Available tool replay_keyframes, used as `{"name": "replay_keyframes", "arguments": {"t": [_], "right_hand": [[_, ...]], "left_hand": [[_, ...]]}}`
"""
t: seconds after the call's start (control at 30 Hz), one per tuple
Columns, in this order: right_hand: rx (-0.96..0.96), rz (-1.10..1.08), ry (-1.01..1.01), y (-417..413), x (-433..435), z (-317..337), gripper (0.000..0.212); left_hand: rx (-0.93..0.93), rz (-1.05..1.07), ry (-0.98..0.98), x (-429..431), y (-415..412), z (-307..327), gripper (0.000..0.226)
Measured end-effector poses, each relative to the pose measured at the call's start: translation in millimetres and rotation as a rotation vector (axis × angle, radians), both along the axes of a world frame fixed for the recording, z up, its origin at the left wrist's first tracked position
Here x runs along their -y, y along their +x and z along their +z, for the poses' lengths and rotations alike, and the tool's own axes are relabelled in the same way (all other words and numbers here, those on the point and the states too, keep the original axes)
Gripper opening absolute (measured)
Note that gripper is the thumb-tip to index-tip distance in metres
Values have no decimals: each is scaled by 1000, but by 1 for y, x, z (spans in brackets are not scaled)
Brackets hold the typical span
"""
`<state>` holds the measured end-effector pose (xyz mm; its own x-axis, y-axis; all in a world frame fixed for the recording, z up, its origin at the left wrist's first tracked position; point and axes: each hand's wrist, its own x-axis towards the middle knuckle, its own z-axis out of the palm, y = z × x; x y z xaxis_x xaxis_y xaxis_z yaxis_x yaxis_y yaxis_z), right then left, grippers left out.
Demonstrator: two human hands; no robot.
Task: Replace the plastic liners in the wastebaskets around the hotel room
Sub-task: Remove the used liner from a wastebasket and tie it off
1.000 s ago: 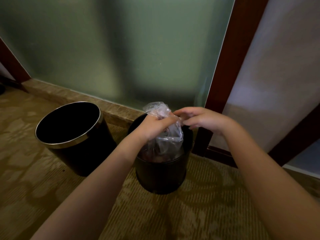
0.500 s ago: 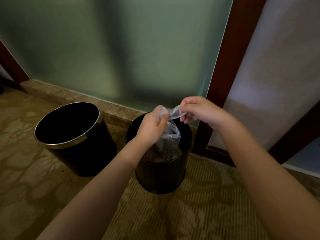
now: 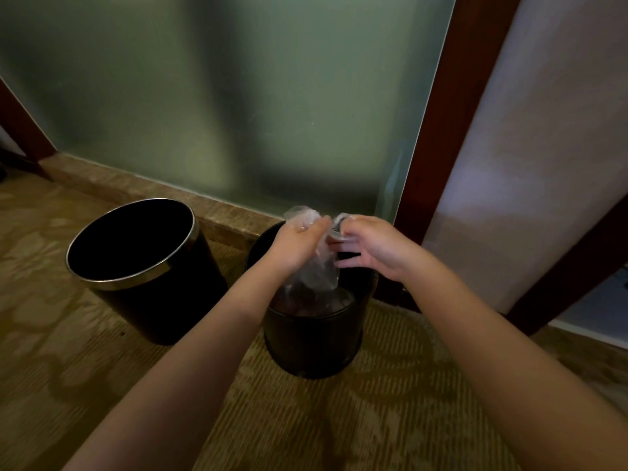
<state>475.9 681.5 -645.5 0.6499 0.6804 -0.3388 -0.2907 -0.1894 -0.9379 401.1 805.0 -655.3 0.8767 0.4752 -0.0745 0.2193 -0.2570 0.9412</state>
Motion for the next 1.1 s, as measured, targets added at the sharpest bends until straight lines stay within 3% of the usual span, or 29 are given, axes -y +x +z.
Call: {"name": "replay_keyframes", "arguments": {"t": [0.1, 0.27, 0.5, 0.9, 0.97, 1.1], "right_hand": [[69, -60, -16, 1, -3, -3, 29], [538, -118, -135, 1, 1, 1, 21], [577, 66, -141, -13, -1, -8, 22], [633, 6, -152, -8, -5, -24, 23], [758, 7, -195, -10, -3, -23, 24], [1244, 116, -361, -14, 5, -23, 19]], "left_hand": [[-20, -10, -73, -1, 2, -2, 34], [62, -5, -22, -3, 3, -6, 40], [138, 23, 115, -4, 7, -5, 38], [154, 50, 146, -1, 6, -4, 25], [137, 40, 72, -4, 7, -7, 30], [141, 5, 80, -6, 6, -7, 27]]}}
